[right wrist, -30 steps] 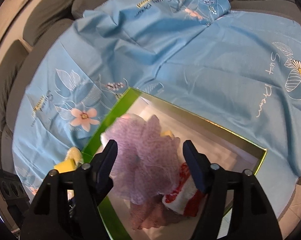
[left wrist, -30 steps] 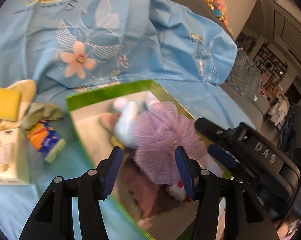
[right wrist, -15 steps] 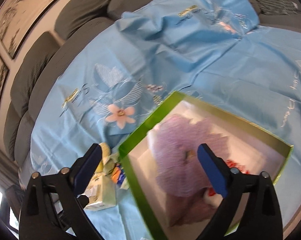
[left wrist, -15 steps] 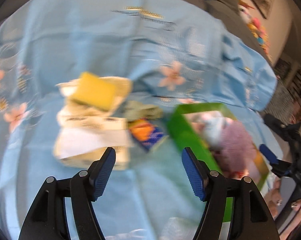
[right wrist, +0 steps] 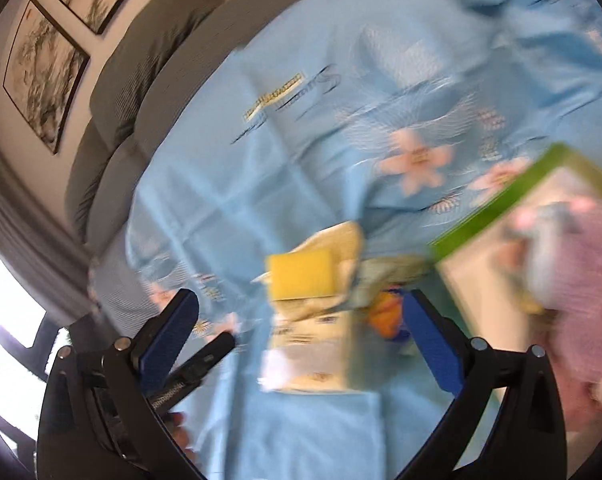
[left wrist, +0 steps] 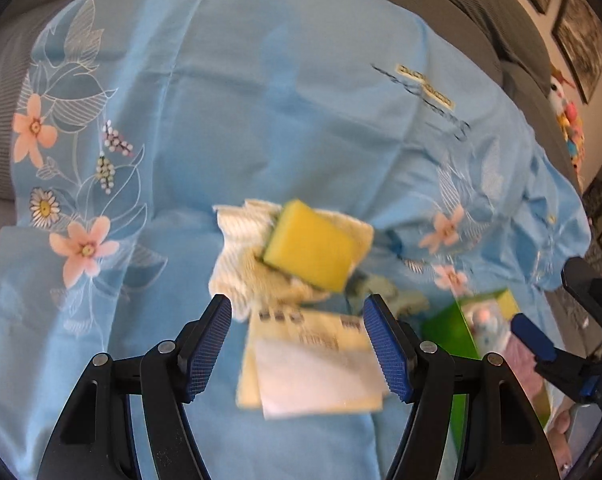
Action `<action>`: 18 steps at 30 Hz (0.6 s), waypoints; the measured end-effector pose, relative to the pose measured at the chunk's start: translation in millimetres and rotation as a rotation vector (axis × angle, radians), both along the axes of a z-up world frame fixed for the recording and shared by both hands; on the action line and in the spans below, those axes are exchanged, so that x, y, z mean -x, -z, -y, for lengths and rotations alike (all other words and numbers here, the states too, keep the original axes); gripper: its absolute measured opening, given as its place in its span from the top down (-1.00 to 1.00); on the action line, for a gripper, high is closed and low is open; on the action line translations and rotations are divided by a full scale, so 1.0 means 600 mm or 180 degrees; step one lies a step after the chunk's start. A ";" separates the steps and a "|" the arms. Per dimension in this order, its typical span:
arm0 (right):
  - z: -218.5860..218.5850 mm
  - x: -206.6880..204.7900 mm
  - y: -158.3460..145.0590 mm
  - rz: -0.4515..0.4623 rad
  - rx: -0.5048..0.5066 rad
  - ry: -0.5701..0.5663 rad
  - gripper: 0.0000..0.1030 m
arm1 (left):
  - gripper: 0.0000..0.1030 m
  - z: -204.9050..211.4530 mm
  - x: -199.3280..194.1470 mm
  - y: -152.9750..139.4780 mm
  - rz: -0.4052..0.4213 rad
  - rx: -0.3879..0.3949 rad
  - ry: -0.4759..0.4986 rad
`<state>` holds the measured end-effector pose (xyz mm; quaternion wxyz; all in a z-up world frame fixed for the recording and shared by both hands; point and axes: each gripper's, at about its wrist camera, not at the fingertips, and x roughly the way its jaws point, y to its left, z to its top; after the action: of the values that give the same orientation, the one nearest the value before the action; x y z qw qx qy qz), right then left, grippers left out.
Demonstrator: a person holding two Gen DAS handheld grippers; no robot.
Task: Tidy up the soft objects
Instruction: 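Move the right gripper to the yellow sponge, then grasp the yellow sponge with the right gripper and lift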
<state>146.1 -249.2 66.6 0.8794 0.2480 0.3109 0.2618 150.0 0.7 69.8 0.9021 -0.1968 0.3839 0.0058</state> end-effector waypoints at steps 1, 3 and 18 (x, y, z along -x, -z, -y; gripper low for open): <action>-0.013 -0.011 -0.001 -0.0021 -0.0026 -0.0064 -0.97 | -0.34 -0.008 -0.015 0.005 -0.0029 0.0026 -0.0006; -0.045 -0.050 0.002 -0.0129 -0.0066 -0.0140 -0.96 | -0.34 -0.020 -0.050 0.021 -0.0109 0.0081 -0.0025; -0.151 -0.252 0.132 -0.0860 0.0186 -0.0211 -0.41 | 0.12 -0.009 -0.164 0.102 -0.0240 -0.0035 0.0188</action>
<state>297.4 -158.7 -12.7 0.8273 0.2449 0.4419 0.2457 248.4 5.8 8.9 0.8879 -0.1800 0.4232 -0.0112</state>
